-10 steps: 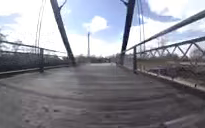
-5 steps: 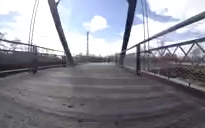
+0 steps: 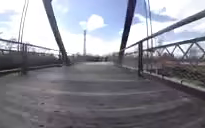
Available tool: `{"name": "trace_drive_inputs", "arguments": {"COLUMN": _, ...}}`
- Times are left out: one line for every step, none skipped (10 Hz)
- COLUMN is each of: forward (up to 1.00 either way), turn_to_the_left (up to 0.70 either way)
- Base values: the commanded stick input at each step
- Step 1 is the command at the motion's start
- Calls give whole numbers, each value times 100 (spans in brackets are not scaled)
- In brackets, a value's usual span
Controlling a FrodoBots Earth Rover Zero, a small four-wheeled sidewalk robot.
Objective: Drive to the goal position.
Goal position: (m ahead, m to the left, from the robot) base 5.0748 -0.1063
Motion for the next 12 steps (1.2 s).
{"name": "trace_drive_inputs", "arguments": {"forward": 100, "turn_to_the_left": 0}}
{"name": "trace_drive_inputs", "arguments": {"forward": 100, "turn_to_the_left": 0}}
{"name": "trace_drive_inputs", "arguments": {"forward": 100, "turn_to_the_left": 0}}
{"name": "trace_drive_inputs", "arguments": {"forward": 100, "turn_to_the_left": 0}}
{"name": "trace_drive_inputs", "arguments": {"forward": 100, "turn_to_the_left": 0}}
{"name": "trace_drive_inputs", "arguments": {"forward": 100, "turn_to_the_left": 0}}
{"name": "trace_drive_inputs", "arguments": {"forward": 100, "turn_to_the_left": 0}}
{"name": "trace_drive_inputs", "arguments": {"forward": 100, "turn_to_the_left": 0}}
{"name": "trace_drive_inputs", "arguments": {"forward": 100, "turn_to_the_left": 0}}
{"name": "trace_drive_inputs", "arguments": {"forward": 100, "turn_to_the_left": 0}}
{"name": "trace_drive_inputs", "arguments": {"forward": 100, "turn_to_the_left": 0}}
{"name": "trace_drive_inputs", "arguments": {"forward": 100, "turn_to_the_left": 0}}
